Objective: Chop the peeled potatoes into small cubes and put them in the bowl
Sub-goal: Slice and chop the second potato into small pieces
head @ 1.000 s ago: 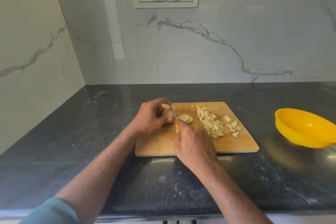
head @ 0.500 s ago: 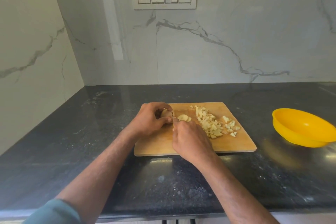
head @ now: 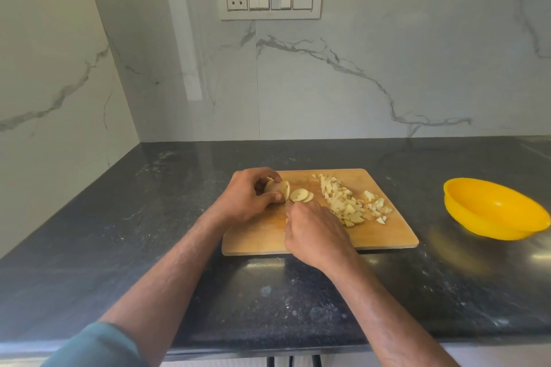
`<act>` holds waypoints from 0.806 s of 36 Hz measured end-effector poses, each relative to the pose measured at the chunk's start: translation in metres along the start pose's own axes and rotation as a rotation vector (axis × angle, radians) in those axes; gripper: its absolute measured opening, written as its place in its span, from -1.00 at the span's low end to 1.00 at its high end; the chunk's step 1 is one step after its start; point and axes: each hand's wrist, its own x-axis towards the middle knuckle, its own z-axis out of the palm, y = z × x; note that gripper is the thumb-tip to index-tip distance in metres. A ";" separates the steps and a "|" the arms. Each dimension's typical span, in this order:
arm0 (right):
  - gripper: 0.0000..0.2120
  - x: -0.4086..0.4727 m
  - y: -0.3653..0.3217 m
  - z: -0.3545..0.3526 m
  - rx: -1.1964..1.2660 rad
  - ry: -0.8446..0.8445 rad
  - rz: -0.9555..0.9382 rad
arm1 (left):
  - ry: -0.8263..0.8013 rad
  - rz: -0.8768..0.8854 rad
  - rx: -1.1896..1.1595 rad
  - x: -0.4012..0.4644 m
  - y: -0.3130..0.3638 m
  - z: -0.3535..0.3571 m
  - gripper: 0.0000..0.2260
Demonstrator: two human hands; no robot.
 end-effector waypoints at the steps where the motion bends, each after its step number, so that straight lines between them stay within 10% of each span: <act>1: -0.87 0.000 0.000 0.000 -0.005 0.004 -0.002 | 0.003 0.001 0.000 0.000 -0.001 0.000 -0.77; 29: -0.77 -0.008 0.004 0.002 0.083 0.109 0.029 | 0.033 -0.005 -0.138 0.004 -0.014 0.002 -0.83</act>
